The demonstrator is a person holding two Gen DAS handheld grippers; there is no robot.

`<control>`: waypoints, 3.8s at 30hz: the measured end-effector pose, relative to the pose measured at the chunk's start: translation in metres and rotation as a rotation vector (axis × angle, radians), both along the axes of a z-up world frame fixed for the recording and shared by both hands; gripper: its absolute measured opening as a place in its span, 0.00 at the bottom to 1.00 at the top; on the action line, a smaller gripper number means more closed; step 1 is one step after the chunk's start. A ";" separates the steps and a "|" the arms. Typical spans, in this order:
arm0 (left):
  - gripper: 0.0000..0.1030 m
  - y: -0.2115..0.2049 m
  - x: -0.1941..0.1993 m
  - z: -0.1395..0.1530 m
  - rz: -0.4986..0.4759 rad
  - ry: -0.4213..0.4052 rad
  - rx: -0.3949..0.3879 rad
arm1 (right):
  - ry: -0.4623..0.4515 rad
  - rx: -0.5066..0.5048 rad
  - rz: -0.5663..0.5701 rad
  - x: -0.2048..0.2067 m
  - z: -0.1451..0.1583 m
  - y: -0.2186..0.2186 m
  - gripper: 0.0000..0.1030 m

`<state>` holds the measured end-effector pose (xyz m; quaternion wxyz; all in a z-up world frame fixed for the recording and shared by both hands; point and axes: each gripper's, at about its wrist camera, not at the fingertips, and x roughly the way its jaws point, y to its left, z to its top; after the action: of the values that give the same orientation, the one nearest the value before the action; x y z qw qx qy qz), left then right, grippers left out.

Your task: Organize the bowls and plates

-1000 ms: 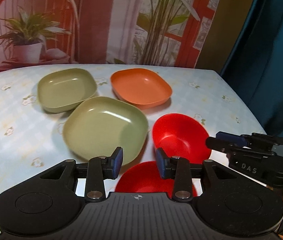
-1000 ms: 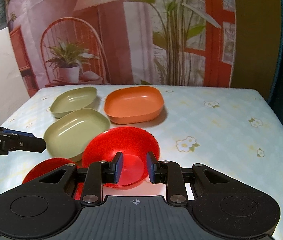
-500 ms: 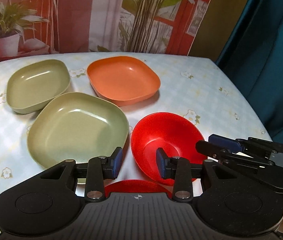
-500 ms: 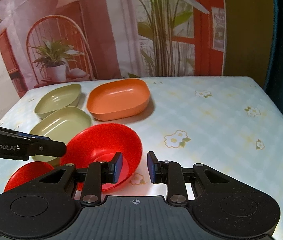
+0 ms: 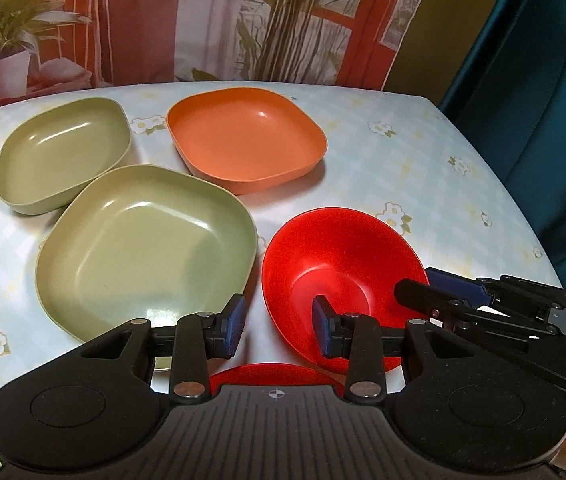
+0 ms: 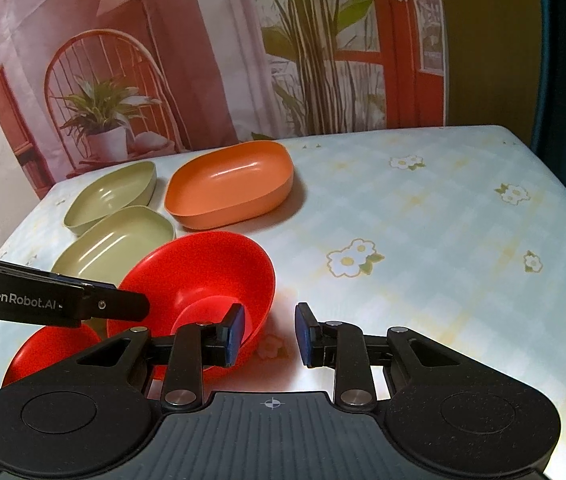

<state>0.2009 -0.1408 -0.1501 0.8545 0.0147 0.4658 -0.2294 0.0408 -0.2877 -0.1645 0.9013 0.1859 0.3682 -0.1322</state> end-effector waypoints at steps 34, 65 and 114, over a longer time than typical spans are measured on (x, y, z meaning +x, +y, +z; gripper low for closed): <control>0.12 0.002 -0.004 0.021 -0.037 -0.073 -0.068 | -0.044 0.020 -0.009 -0.001 0.017 0.000 0.17; 0.12 0.069 -0.056 0.062 0.031 -0.158 -0.113 | -0.091 -0.045 0.097 0.000 0.075 0.068 0.17; 0.13 0.100 -0.092 0.018 0.078 -0.018 -0.102 | 0.030 0.005 0.163 -0.013 0.048 0.114 0.19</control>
<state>0.1091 -0.0404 -0.1323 0.8666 -0.0450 0.4460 -0.2193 0.0279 -0.1736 -0.1168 0.9031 0.1556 0.3958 -0.0601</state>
